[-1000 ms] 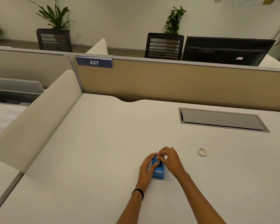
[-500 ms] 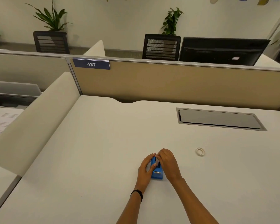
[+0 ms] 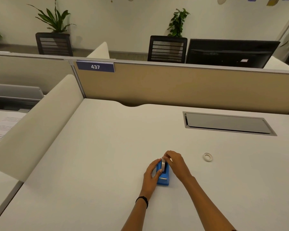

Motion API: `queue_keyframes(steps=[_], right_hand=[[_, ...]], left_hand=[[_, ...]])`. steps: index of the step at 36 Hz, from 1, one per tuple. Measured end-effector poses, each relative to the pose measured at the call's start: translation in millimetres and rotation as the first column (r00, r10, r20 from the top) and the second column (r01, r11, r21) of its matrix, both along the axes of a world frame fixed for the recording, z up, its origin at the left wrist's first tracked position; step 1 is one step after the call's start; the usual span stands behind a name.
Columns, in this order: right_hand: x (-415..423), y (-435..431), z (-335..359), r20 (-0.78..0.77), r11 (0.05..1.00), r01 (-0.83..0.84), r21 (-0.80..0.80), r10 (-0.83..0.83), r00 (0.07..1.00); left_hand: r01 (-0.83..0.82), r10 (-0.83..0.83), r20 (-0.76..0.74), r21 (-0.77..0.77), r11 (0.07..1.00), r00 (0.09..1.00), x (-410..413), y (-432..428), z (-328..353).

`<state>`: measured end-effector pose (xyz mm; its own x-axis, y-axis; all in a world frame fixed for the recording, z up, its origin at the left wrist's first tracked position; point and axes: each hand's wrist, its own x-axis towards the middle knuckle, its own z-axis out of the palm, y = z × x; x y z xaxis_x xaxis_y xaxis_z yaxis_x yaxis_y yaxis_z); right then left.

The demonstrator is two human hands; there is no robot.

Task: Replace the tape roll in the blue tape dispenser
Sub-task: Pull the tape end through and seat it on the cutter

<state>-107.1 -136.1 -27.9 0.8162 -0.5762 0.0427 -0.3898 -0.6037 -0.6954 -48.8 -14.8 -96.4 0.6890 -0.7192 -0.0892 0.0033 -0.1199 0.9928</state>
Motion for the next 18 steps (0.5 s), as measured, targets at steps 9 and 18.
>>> queue_keyframes(steps=[9, 18], right_hand=[[1.6, -5.1, 4.2, -0.058, 0.998, -0.043, -0.041, 0.041, 0.997], [-7.0, 10.5, 3.7, -0.057, 0.989, -0.064, -0.134, 0.057, 0.997]], left_hand=[[0.005, -0.005, -0.014, 0.029, 1.000, 1.000, 0.0, 0.7, 1.6], [-0.038, 0.038, -0.039, 0.011, 0.999, 0.998, -3.5, 1.3, 4.6]])
